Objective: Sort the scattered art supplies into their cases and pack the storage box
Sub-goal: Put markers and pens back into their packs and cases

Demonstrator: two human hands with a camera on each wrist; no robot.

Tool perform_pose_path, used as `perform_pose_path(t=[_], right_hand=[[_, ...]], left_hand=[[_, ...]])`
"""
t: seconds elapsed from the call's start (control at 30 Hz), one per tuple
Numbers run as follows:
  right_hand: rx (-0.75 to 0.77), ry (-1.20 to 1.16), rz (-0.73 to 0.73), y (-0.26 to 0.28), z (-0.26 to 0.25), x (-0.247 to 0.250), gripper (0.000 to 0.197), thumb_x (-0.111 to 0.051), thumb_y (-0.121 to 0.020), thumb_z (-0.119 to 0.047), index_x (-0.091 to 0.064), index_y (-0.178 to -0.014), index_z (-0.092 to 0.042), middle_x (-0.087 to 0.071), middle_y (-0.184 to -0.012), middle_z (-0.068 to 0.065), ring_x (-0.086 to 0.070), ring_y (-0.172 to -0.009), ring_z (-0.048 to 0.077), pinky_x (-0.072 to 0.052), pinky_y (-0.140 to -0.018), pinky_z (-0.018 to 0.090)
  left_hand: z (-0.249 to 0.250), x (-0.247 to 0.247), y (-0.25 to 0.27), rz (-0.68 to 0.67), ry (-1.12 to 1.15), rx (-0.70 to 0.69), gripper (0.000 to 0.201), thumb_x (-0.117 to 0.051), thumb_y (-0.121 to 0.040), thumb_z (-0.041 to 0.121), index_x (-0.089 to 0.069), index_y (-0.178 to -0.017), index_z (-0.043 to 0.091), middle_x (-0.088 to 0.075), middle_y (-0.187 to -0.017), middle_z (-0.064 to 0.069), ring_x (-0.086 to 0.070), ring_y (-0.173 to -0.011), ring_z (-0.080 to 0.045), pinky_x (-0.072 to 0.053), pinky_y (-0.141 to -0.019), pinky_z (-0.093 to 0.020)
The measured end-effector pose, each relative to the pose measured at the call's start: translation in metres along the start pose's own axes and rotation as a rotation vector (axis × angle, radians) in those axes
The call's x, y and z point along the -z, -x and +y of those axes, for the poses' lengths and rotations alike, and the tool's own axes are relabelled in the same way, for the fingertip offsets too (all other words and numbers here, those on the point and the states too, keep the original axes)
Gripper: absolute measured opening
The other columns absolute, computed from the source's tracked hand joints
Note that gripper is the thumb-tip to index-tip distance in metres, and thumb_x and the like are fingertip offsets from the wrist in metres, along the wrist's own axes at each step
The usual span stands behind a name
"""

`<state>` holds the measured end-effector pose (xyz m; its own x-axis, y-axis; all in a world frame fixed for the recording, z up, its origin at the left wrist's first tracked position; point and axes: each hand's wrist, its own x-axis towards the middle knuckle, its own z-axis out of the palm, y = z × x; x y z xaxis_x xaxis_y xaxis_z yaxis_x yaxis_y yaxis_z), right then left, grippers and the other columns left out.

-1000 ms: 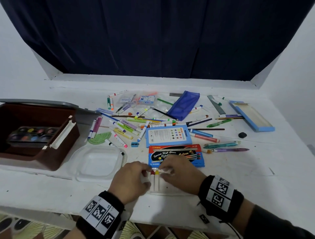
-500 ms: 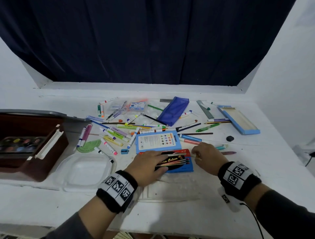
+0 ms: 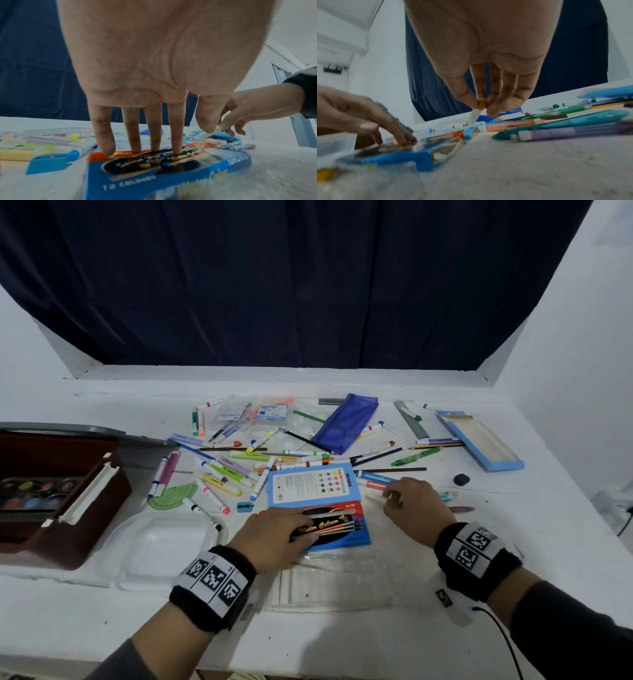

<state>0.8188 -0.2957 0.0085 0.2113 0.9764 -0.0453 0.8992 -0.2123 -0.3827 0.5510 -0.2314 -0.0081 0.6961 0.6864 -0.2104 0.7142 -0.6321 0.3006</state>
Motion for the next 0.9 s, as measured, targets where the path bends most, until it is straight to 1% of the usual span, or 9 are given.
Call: perform_pose_path(t=[0.1, 0.2, 0.3, 0.4, 0.47, 0.53, 0.57, 0.7, 0.9], right_hand=[[0.017, -0.141, 0.084, 0.002, -0.008, 0.005, 0.016, -0.068, -0.087, -0.017, -0.066, -0.102, -0.02, -0.06, -0.1, -0.003, -0.055, -0.088, 0.01, -0.043, -0.079, 0.019], [0.06, -0.283, 0.108, 0.003, -0.016, 0.007, 0.018, -0.068, -0.088, -0.013, -0.065, -0.103, -0.022, -0.061, -0.101, -0.005, -0.058, -0.092, 0.008, -0.05, -0.085, 0.022], [0.079, -0.366, 0.139, 0.003, -0.021, 0.008, 0.016, -0.064, -0.092, -0.012, -0.063, -0.104, -0.023, -0.06, -0.105, -0.009, -0.058, -0.091, 0.003, -0.047, -0.075, 0.011], [0.069, -0.483, 0.166, -0.003, -0.025, 0.014, 0.011, -0.06, -0.095, -0.014, -0.063, -0.102, -0.022, -0.061, -0.104, -0.008, -0.061, -0.092, 0.007, -0.052, -0.069, 0.014], [0.052, -0.575, 0.151, -0.01, -0.025, 0.019, 0.011, -0.061, -0.095, -0.013, -0.063, -0.101, -0.022, -0.063, -0.104, -0.005, -0.063, -0.094, 0.01, -0.055, -0.071, 0.019], [0.022, -0.689, 0.149, -0.018, -0.025, 0.023, 0.012, -0.063, -0.093, -0.011, -0.065, -0.101, -0.02, -0.064, -0.1, -0.002, -0.066, -0.095, 0.016, -0.06, -0.076, 0.033], [0.011, -0.752, 0.153, -0.021, -0.025, 0.026, 0.012, -0.064, -0.093, -0.01, -0.066, -0.102, -0.018, -0.064, -0.099, 0.0, -0.067, -0.094, 0.018, -0.061, -0.074, 0.035], [0.001, -0.931, 0.168, -0.025, -0.023, 0.035, 0.013, -0.066, -0.091, -0.004, -0.069, -0.103, -0.007, -0.068, -0.093, 0.002, -0.067, -0.075, 0.001, -0.053, -0.059, 0.015], [-0.03, -0.949, 0.14, -0.027, -0.01, 0.034, 0.01, -0.066, -0.091, -0.007, -0.068, -0.098, -0.013, -0.068, -0.091, -0.003, -0.069, -0.084, 0.013, -0.056, -0.065, 0.02]], left_hand=[[0.001, 0.004, -0.005, 0.026, 0.064, 0.036, 0.04, -0.043, -0.096, 0.06, -0.061, -0.123, 0.035, -0.064, -0.121, 0.011, -0.059, -0.107, -0.013, -0.052, -0.089, -0.04], [0.004, 0.016, -0.013, 0.044, 0.133, 0.087, 0.033, -0.047, -0.098, 0.054, -0.062, -0.119, 0.035, -0.066, -0.117, 0.011, -0.062, -0.104, -0.013, -0.052, -0.088, -0.038], [0.009, 0.035, -0.029, 0.129, 0.174, 0.151, 0.024, -0.05, -0.098, 0.047, -0.063, -0.113, 0.033, -0.067, -0.109, 0.01, -0.064, -0.096, -0.013, -0.054, -0.083, -0.034], [0.008, 0.054, -0.057, 0.242, 0.229, 0.191, 0.017, -0.053, -0.099, 0.034, -0.065, -0.109, 0.027, -0.067, -0.101, 0.005, -0.063, -0.09, -0.017, -0.054, -0.08, -0.034], [0.006, 0.064, -0.081, 0.272, 0.238, 0.208, 0.017, -0.054, -0.098, 0.028, -0.065, -0.11, 0.024, -0.067, -0.1, 0.002, -0.063, -0.091, -0.019, -0.052, -0.079, -0.032], [-0.001, 0.068, -0.109, 0.245, 0.203, 0.226, 0.02, -0.056, -0.097, 0.024, -0.064, -0.115, 0.021, -0.065, -0.109, -0.002, -0.062, -0.1, -0.022, -0.049, -0.084, -0.031], [-0.003, 0.068, -0.122, 0.207, 0.171, 0.242, 0.021, -0.057, -0.097, 0.025, -0.064, -0.117, 0.021, -0.063, -0.113, -0.003, -0.061, -0.104, -0.022, -0.048, -0.087, -0.032], [-0.009, 0.064, -0.16, 0.069, 0.026, 0.276, 0.017, -0.058, -0.094, 0.028, -0.066, -0.11, 0.025, -0.067, -0.118, -0.001, -0.061, -0.107, -0.024, -0.05, -0.096, -0.043], [-0.013, 0.062, -0.178, 0.076, -0.101, 0.309, 0.011, -0.06, -0.093, 0.027, -0.065, -0.101, 0.032, -0.066, -0.111, 0.004, -0.06, -0.108, -0.023, -0.042, -0.101, -0.045]])
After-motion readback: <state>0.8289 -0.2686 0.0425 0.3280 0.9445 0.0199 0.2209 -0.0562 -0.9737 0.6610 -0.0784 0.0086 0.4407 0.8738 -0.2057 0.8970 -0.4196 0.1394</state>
